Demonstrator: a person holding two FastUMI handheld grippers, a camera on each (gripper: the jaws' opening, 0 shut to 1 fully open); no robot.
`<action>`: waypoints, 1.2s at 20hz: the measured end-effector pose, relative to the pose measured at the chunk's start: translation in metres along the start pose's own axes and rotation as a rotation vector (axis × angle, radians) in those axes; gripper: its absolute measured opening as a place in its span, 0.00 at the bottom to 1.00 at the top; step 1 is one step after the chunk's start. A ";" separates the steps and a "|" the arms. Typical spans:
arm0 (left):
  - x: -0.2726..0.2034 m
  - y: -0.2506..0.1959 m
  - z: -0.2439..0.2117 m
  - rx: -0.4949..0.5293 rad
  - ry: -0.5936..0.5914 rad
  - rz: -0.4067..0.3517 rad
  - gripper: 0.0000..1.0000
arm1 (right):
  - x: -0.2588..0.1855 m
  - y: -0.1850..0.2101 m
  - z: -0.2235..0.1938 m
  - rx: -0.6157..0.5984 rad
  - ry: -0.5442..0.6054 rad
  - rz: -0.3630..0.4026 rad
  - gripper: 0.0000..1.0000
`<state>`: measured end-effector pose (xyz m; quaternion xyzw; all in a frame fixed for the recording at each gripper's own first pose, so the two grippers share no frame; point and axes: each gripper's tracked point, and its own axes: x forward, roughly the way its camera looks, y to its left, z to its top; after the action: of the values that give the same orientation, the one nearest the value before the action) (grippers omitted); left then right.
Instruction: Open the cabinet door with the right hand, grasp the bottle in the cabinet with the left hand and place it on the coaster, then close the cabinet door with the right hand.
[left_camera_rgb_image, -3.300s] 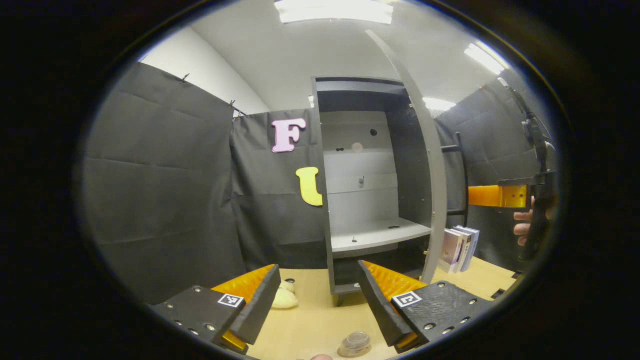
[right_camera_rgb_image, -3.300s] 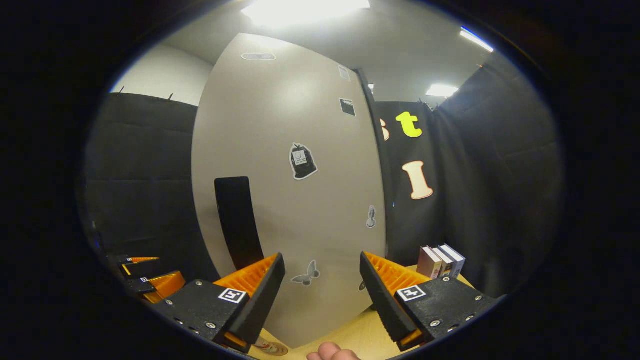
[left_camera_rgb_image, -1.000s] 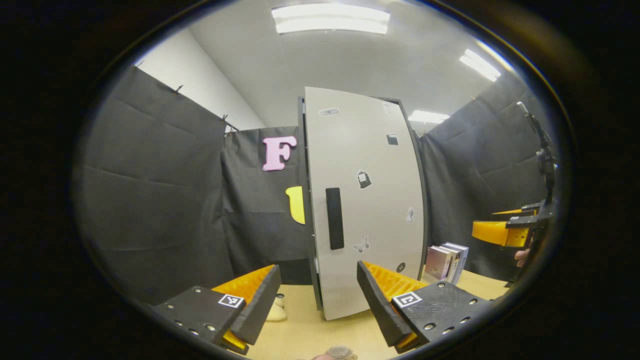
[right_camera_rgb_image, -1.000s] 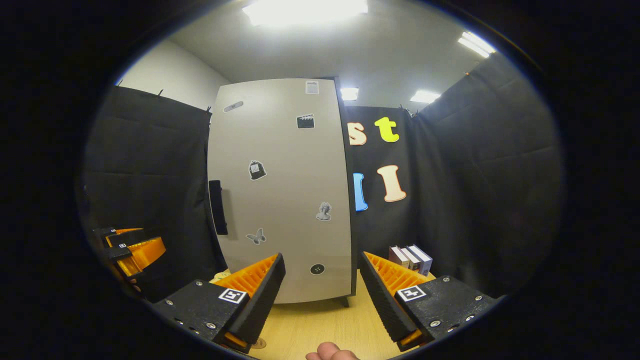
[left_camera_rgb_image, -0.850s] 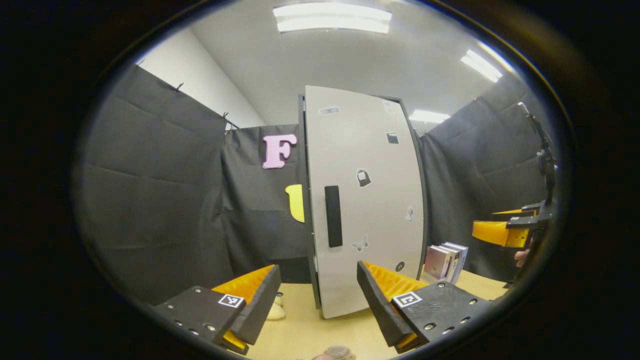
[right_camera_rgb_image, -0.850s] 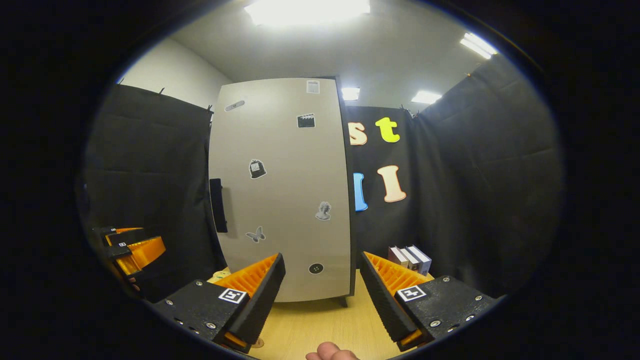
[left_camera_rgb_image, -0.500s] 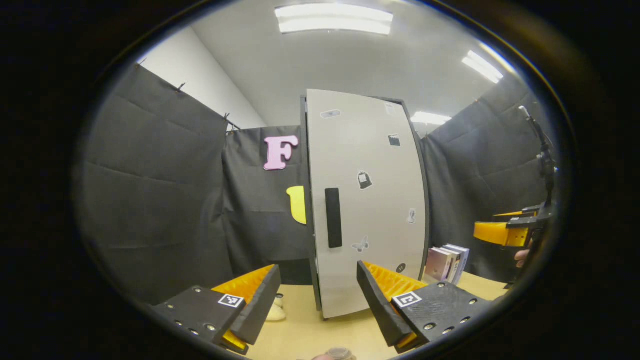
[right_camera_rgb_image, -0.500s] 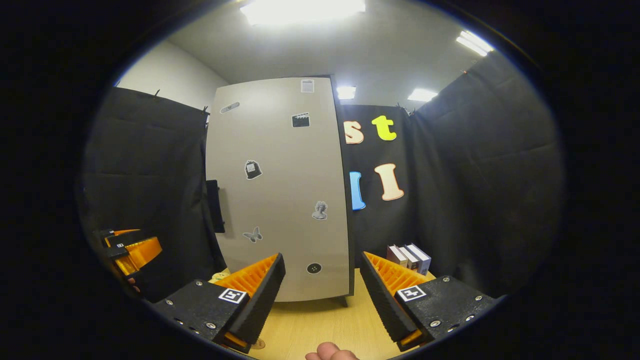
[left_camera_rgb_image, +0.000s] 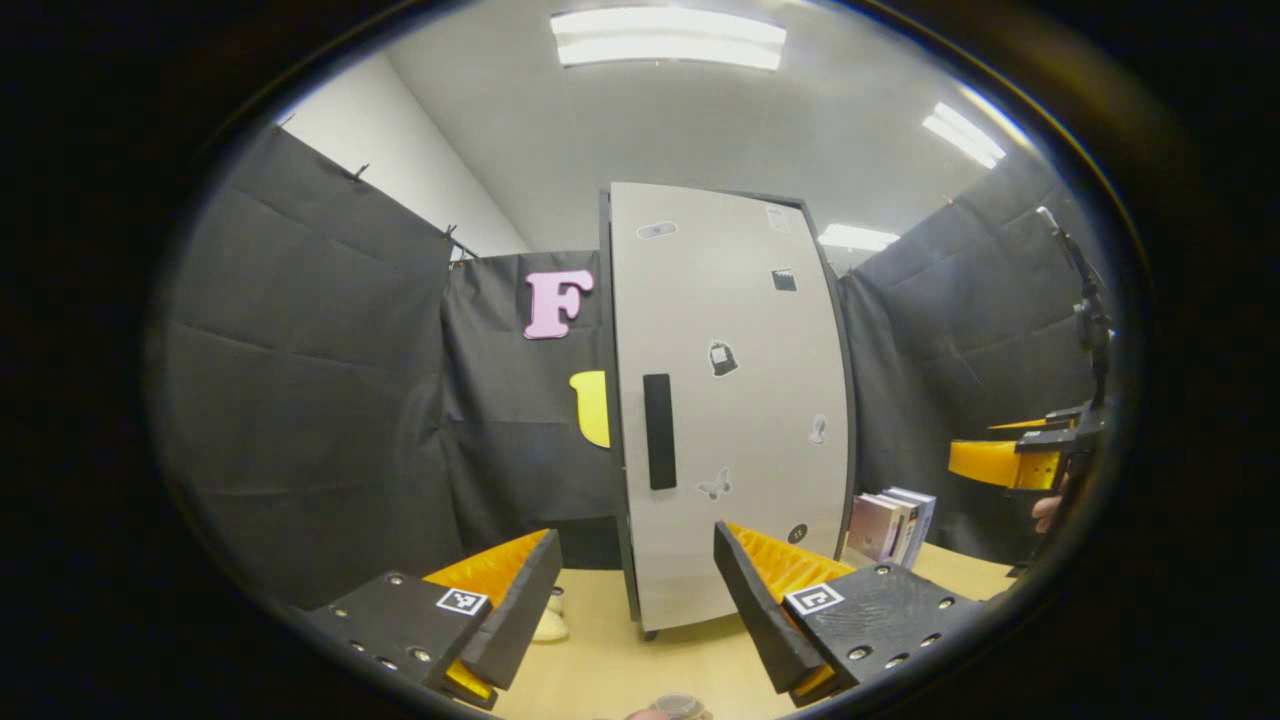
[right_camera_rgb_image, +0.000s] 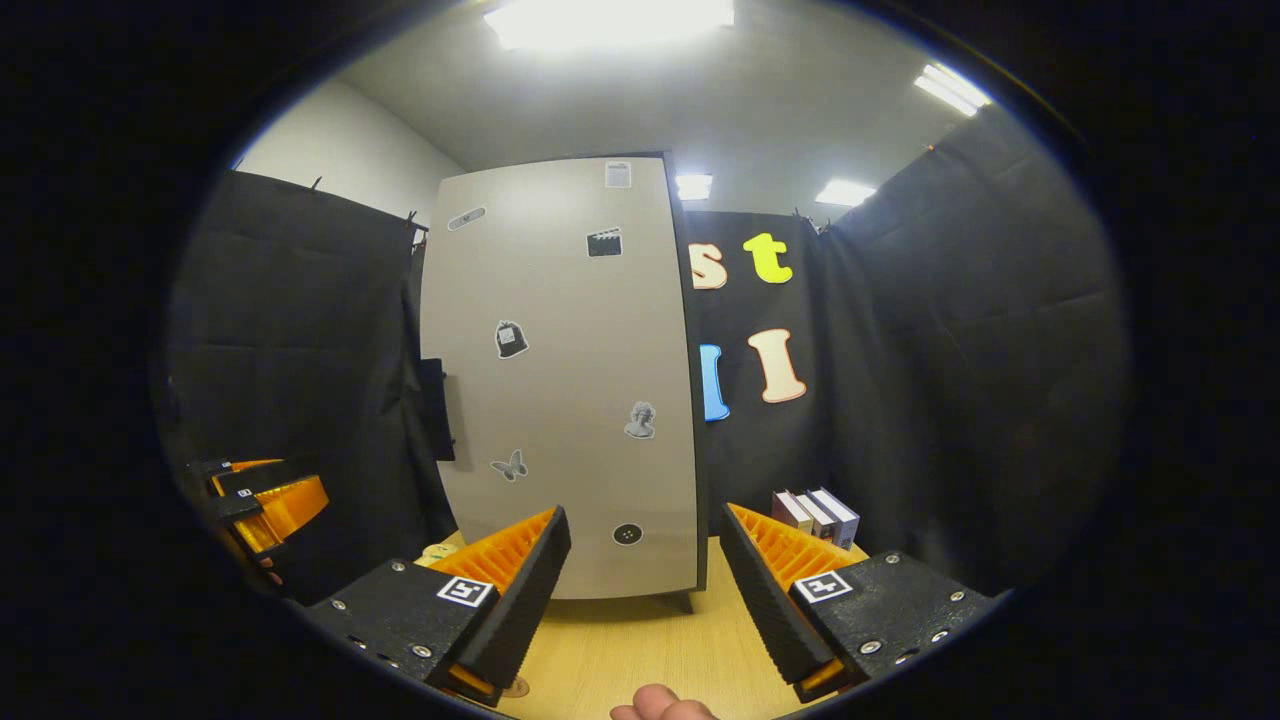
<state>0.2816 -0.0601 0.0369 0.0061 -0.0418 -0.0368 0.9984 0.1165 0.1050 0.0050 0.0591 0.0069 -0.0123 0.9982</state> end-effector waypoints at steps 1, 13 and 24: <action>0.000 0.000 0.000 0.000 0.001 0.000 0.89 | 0.000 0.000 0.001 -0.001 0.000 -0.003 0.94; -0.002 -0.001 0.002 0.010 0.002 0.008 0.89 | -0.004 0.004 0.002 -0.013 0.000 0.004 0.94; -0.005 0.000 0.005 0.006 -0.004 0.005 0.92 | -0.008 0.004 0.002 -0.009 -0.001 0.004 0.94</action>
<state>0.2761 -0.0602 0.0412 0.0087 -0.0441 -0.0343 0.9984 0.1090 0.1092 0.0080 0.0544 0.0065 -0.0106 0.9984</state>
